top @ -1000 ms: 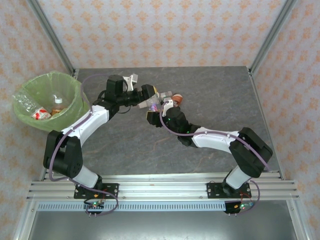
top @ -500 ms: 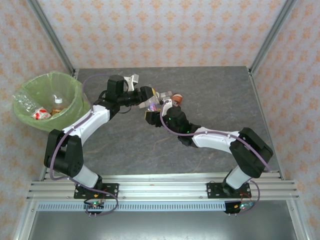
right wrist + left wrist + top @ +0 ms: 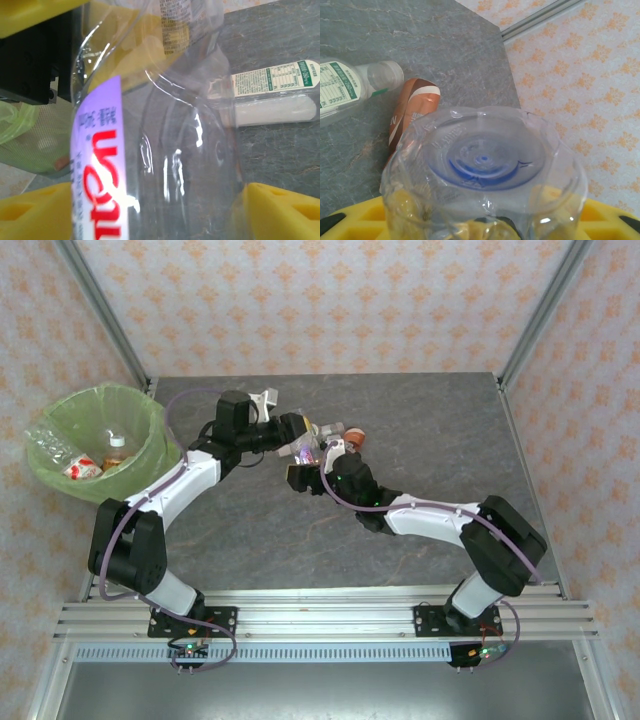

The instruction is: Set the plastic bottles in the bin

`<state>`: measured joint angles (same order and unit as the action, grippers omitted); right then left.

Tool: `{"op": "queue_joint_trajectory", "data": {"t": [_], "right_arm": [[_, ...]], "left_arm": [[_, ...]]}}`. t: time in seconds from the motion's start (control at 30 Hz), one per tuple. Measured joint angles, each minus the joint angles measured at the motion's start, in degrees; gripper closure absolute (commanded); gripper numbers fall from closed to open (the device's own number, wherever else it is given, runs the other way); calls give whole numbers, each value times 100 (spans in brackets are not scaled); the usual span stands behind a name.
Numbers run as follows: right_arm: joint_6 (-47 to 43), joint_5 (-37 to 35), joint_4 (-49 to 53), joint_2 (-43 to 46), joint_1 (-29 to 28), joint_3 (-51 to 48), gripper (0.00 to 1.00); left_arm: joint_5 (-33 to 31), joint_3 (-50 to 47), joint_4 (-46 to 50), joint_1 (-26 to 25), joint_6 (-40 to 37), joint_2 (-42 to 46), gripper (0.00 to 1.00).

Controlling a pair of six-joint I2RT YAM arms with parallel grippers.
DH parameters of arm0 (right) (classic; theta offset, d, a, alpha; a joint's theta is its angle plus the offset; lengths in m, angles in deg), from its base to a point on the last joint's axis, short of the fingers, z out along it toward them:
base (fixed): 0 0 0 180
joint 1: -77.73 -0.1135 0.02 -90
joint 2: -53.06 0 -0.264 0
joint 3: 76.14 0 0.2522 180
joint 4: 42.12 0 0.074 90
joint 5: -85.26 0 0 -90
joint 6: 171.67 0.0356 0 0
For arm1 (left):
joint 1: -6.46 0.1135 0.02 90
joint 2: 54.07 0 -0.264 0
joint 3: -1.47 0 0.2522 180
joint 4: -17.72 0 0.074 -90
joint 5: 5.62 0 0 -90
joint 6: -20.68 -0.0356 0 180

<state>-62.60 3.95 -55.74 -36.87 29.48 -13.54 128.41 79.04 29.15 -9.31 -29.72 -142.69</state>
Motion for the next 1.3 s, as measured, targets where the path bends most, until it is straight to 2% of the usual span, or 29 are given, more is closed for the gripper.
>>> {"op": "queue_joint_trajectory", "data": {"t": [0.03,0.07,0.4,0.87,1.3], "right_arm": [[-15,-33,26,52,2,-11,1],[-24,-70,42,127,0,-37,1],[-90,-721,59,767,2,-570,1],[92,-2208,273,881,2,-627,1],[240,-2527,404,876,2,-627,1]], "left_arm": [[-52,2,2,0,0,0,49],[-103,11,15,0,0,0,49],[-732,94,457,0,-195,31,48],[-2208,328,1462,0,-863,739,48],[-3877,660,1963,0,-1123,1062,49]]}}
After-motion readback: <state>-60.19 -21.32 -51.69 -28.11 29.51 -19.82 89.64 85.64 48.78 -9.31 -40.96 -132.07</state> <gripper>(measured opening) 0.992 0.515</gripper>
